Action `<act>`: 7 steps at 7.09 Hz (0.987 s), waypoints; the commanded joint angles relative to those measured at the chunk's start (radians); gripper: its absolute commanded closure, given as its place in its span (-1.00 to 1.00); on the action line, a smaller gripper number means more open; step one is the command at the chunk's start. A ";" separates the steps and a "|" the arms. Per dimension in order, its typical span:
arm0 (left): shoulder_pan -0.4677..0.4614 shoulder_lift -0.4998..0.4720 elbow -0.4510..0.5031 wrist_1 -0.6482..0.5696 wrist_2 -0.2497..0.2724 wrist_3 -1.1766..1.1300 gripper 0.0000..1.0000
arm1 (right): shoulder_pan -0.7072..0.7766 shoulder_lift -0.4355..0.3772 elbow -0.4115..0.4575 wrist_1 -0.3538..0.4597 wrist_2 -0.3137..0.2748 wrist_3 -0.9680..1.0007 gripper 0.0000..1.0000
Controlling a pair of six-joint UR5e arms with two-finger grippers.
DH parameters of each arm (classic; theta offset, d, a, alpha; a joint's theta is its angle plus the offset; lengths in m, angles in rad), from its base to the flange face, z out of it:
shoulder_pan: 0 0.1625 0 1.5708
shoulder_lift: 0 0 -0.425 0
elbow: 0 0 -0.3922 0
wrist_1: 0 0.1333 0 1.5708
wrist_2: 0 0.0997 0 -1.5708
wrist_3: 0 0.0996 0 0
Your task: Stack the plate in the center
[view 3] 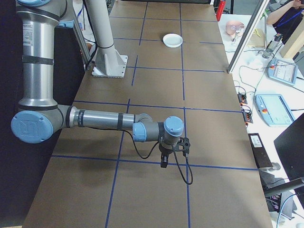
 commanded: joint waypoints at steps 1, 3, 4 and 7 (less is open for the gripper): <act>0.000 0.007 -0.003 0.034 0.000 -0.001 -1.00 | -0.001 0.000 0.000 0.000 0.000 0.000 -1.00; -0.002 0.018 -0.003 0.034 0.000 -0.001 -1.00 | 0.001 0.000 0.001 0.000 0.000 0.000 -1.00; -0.002 0.021 -0.001 0.034 0.000 -0.001 -1.00 | -0.001 0.000 0.000 0.000 0.000 0.000 -1.00; -0.002 0.021 -0.001 0.034 0.000 -0.001 -1.00 | 0.001 0.000 0.001 0.000 0.000 0.000 -1.00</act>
